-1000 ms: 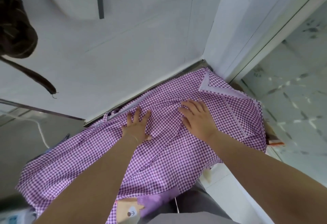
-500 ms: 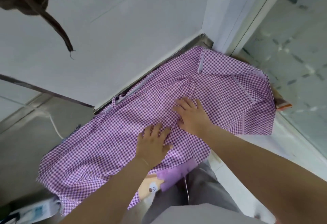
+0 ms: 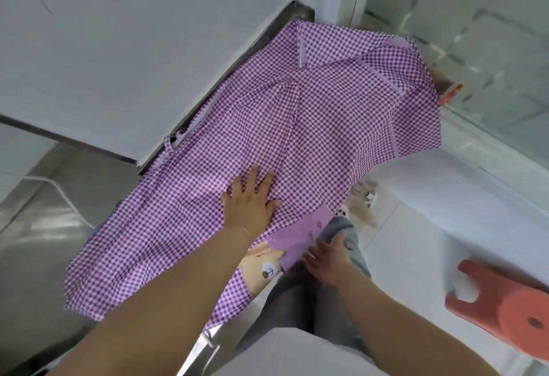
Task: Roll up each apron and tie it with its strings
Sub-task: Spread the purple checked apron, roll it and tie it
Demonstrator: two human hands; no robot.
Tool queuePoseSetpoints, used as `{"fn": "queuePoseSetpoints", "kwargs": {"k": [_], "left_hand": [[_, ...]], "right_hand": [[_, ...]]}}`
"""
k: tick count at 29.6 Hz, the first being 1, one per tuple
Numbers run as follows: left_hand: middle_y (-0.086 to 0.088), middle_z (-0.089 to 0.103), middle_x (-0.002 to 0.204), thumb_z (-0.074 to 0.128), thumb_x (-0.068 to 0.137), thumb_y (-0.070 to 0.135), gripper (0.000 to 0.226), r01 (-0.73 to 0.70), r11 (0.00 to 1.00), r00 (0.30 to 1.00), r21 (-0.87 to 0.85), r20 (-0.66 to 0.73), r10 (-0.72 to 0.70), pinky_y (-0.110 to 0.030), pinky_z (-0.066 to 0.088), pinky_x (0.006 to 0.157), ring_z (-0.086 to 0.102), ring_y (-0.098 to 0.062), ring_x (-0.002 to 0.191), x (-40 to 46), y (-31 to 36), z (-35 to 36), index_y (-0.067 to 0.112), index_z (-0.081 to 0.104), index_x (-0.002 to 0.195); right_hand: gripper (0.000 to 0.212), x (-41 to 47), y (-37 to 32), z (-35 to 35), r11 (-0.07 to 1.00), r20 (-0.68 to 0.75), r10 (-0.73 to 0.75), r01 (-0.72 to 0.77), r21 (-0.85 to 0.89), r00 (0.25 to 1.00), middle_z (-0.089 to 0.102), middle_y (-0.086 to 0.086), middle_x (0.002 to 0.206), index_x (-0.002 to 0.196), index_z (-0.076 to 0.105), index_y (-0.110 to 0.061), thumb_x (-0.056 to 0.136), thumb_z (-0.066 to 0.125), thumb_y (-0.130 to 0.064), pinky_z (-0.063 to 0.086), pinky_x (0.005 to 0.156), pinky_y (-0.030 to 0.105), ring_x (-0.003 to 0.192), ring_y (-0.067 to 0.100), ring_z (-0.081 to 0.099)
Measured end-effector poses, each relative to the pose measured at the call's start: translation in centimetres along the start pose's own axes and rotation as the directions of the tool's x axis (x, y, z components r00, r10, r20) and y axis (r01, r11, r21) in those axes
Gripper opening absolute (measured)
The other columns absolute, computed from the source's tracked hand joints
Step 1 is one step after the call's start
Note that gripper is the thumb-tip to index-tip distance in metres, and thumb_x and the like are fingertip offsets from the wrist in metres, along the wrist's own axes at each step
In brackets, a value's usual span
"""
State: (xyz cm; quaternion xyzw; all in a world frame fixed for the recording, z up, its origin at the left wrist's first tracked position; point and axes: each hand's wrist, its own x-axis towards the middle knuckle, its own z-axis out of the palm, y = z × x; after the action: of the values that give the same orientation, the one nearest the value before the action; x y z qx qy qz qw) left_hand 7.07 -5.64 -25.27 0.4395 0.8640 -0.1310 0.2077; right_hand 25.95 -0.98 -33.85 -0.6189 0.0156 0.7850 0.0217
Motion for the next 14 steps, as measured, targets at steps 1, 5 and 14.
{"fn": "queuePoseSetpoints", "kwargs": {"k": [1,5,14], "left_hand": [[0.000,0.000,0.161,0.020,0.096,0.062,0.066,-0.006,1.000,1.000,0.011,0.010,0.006,-0.056,0.027,0.111,0.012,-0.034,0.141,0.0,0.1,0.2,0.037,-0.003,0.152],[0.000,0.002,0.160,0.020,0.095,0.063,0.065,-0.009,0.999,1.000,0.031,-0.008,0.009,-0.055,0.029,0.109,0.013,-0.034,0.141,0.0,-0.2,0.5,0.038,-0.001,0.152],[-0.002,0.005,0.159,0.027,0.095,0.062,0.066,-0.010,0.999,0.999,0.046,-0.041,0.012,-0.053,0.035,0.105,0.017,-0.034,0.138,-0.1,0.1,0.4,0.035,0.004,0.152]], "right_hand": [[0.086,0.5,1.1,-0.4,1.000,0.066,0.012,-0.012,0.005,0.998,0.060,0.012,0.128,0.131,0.053,-0.015,0.084,0.023,-0.081,0.037,0.109,0.048,0.117,0.033,0.056],[0.105,1.5,2.5,0.4,0.995,0.159,0.009,0.006,-0.097,0.987,0.058,0.006,0.132,0.134,0.050,-0.020,0.059,0.027,-0.090,0.036,0.110,0.051,0.124,0.032,0.052],[0.090,3.6,4.3,0.1,0.993,0.100,0.070,-0.060,-0.103,0.992,0.045,0.007,0.147,0.146,0.036,-0.025,0.081,0.016,-0.084,0.027,0.115,0.050,0.135,0.031,0.041]]}}
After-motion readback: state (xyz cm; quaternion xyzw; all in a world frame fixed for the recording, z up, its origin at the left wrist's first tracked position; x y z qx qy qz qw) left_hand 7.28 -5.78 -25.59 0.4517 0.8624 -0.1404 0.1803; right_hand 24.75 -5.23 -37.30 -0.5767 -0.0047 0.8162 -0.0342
